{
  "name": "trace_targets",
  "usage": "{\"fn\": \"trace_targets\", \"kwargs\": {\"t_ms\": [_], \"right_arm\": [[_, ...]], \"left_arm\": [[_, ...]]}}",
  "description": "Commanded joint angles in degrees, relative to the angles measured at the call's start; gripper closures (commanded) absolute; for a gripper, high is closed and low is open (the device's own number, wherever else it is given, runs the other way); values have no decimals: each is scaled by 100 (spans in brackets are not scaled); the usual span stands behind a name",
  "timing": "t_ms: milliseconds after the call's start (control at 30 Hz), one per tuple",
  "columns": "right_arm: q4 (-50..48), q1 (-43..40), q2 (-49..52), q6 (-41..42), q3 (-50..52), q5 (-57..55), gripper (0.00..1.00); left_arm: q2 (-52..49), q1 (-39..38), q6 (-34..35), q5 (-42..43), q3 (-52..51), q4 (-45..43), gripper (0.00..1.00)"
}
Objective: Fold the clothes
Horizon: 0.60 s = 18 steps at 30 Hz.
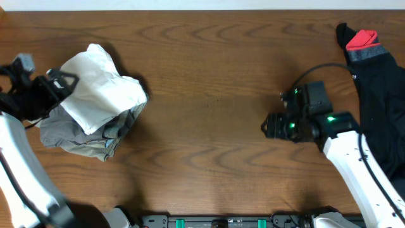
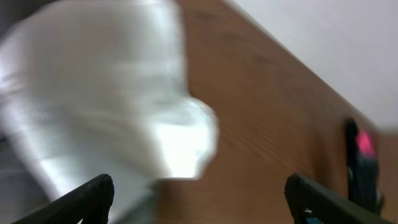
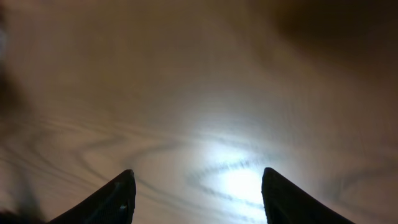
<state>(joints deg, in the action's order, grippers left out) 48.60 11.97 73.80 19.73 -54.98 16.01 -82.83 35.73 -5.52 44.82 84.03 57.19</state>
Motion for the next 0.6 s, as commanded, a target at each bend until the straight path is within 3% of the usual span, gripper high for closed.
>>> {"fn": "trace_targets", "kwargs": {"t_ms": [0,67,167,300,367,433,500,567], "right_arm": [[-11,-70,-411,-337,-688,46,36],[9,-66,-616,-483,-1005,-15,34],[55,-66,-1005,-734,-1458,-177,30],[55,-66,-1565,-953,-1805,-184,23],[50,-66,-1788,-953,-1827,-184,19],[61,-66,-2063,-953,-1827,-195,1],[114,-66,-2326,-953,-1827,-214,1],[151,-66,-2470,-953,-1827,-210,1]], "left_arm": [[688,-940,-901,195,297,289,11],[1067,-1716,-1005,-437,315,341,11],[1572,-3104,-966,-2087,315,420,11],[2006,-4725,-245,-3797,310,501,8],[2094,-5090,-179,-4041,310,592,8],[2133,-5324,-2,-4266,310,743,7],[2120,-5386,7,-4295,310,938,0],[2085,-5386,7,-4295,308,1073,2]]}}
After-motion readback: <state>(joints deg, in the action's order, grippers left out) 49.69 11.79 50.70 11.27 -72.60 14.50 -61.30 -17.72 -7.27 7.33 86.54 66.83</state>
